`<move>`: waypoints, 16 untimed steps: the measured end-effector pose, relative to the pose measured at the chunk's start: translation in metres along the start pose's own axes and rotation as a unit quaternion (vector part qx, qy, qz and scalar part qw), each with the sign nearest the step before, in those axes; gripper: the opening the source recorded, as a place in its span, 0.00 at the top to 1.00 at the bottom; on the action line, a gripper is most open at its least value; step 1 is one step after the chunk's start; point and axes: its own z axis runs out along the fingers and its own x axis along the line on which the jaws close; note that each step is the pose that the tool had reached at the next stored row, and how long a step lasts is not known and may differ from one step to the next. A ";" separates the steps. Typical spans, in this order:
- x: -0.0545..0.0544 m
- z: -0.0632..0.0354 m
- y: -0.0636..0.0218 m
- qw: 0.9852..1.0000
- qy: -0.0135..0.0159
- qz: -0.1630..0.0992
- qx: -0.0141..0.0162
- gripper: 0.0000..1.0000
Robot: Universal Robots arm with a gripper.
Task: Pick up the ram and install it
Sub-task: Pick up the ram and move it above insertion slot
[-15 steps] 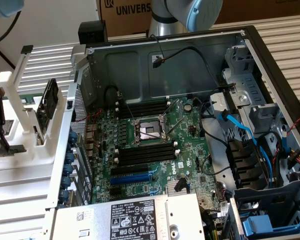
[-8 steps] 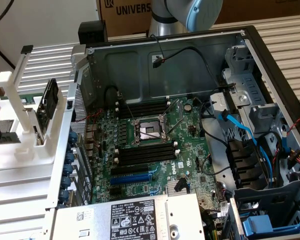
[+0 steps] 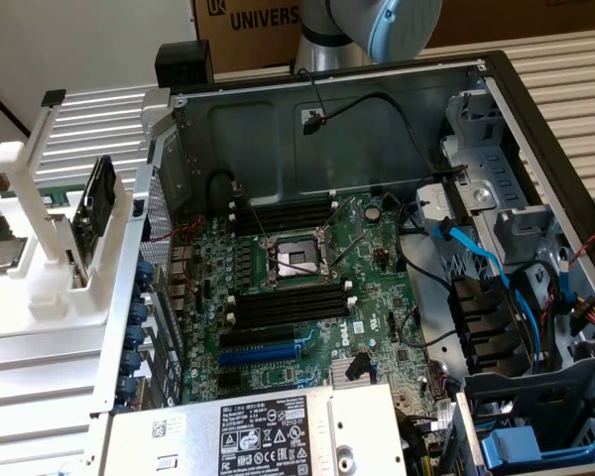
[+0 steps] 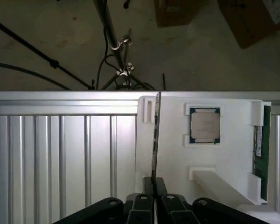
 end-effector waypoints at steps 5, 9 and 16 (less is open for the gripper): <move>0.000 -0.0007 0.0000 1.000 0.001 0.000 0.000 0.87; -0.001 -0.0158 -0.0033 1.000 0.003 0.001 -0.001 0.87; -0.001 -0.0456 -0.0227 1.000 0.005 0.001 -0.002 0.87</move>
